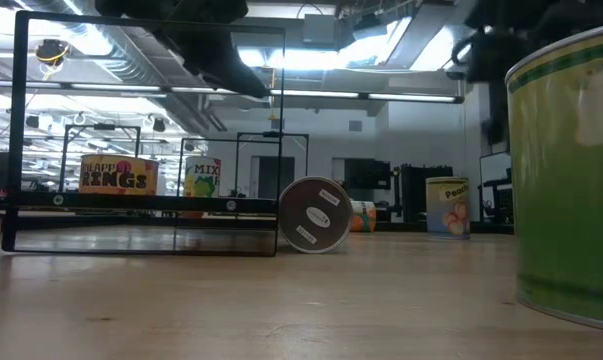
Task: Pick and place cans onto a shelf
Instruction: Put the small canned peaches on the shelf
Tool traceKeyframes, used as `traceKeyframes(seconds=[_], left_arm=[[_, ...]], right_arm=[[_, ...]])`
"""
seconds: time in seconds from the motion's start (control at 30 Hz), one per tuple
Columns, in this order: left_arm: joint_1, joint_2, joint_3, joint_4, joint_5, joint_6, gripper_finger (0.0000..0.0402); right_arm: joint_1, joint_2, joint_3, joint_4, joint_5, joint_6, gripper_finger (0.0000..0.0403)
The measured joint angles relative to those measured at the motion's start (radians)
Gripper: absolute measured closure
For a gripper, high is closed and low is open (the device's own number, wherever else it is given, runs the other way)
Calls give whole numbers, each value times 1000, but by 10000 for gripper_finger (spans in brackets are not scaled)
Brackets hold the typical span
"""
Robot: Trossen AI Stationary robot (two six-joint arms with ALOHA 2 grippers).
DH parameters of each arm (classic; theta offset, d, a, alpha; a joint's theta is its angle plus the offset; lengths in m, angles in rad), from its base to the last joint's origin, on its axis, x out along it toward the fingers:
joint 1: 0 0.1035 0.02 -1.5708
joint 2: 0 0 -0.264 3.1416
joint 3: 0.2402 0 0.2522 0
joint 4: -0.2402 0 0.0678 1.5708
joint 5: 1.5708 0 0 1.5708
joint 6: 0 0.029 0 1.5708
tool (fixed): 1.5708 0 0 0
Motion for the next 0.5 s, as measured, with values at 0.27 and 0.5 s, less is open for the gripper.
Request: traceKeyframes(seconds=[0.27, 0.5], left_arm=[[-1, 0, 0, -10, 0, -1, 317], [-1, 0, 0, -10, 0, -2, 317]], right_arm=[[0, 0, 0, -223, 93, 220, 239], [0, 0, 0, -300, 192, 305, 240]])
